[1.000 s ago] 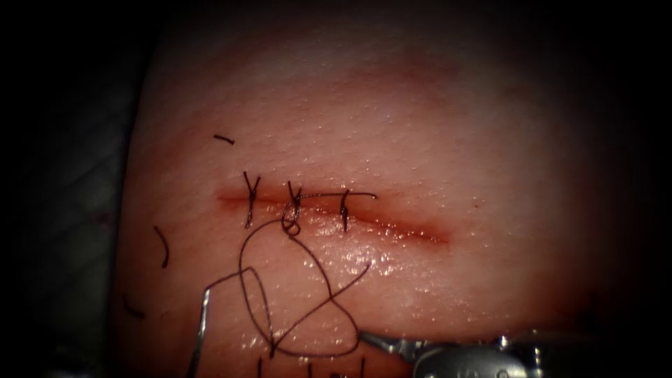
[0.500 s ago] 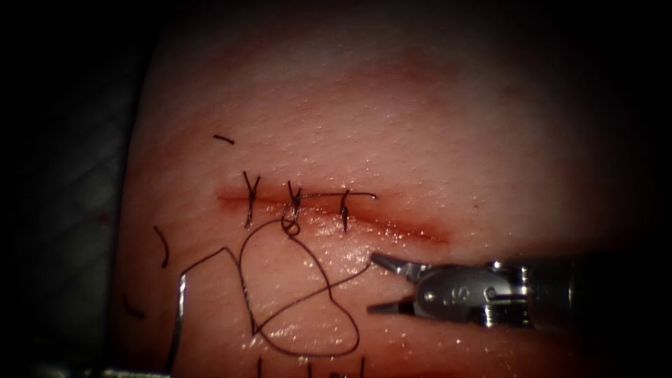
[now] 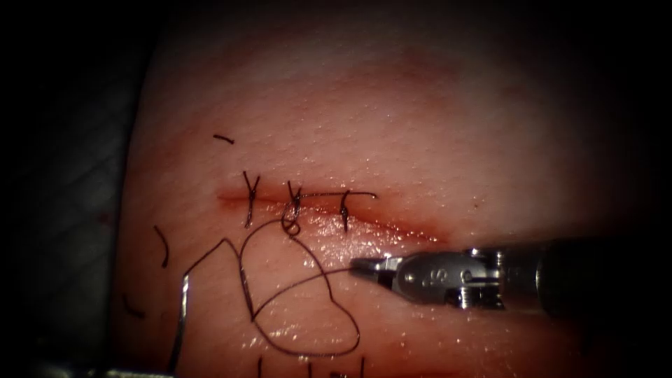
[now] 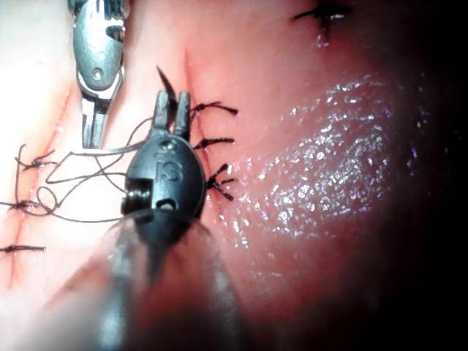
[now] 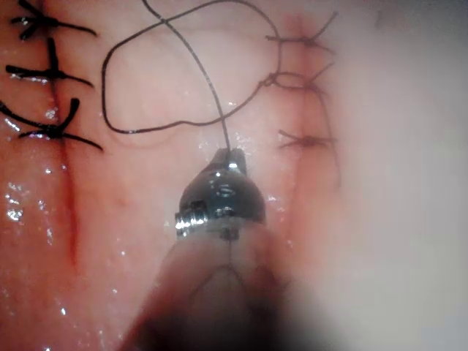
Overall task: Wound Closure
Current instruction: Use the right jaws to pull the suture through the wound.
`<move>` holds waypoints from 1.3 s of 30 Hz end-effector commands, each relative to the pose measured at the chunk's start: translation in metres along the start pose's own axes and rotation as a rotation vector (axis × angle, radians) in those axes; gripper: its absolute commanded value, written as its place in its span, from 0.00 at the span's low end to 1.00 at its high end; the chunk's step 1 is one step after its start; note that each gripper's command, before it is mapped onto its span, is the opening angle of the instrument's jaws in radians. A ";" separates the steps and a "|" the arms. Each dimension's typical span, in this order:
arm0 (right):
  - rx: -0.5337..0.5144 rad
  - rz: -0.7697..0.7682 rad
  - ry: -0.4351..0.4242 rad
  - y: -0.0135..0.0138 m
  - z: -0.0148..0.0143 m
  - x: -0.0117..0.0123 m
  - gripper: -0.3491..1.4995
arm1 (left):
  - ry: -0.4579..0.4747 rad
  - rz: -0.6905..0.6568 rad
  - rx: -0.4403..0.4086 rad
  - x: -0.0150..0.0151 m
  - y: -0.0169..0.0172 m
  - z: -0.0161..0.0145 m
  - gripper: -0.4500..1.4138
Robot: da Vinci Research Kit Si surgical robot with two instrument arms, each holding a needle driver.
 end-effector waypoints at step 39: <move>0.021 -0.099 0.263 -0.0116 -0.0124 0.0097 0.90 | -0.047 -0.022 0.048 -0.0023 -0.0014 -0.0026 0.00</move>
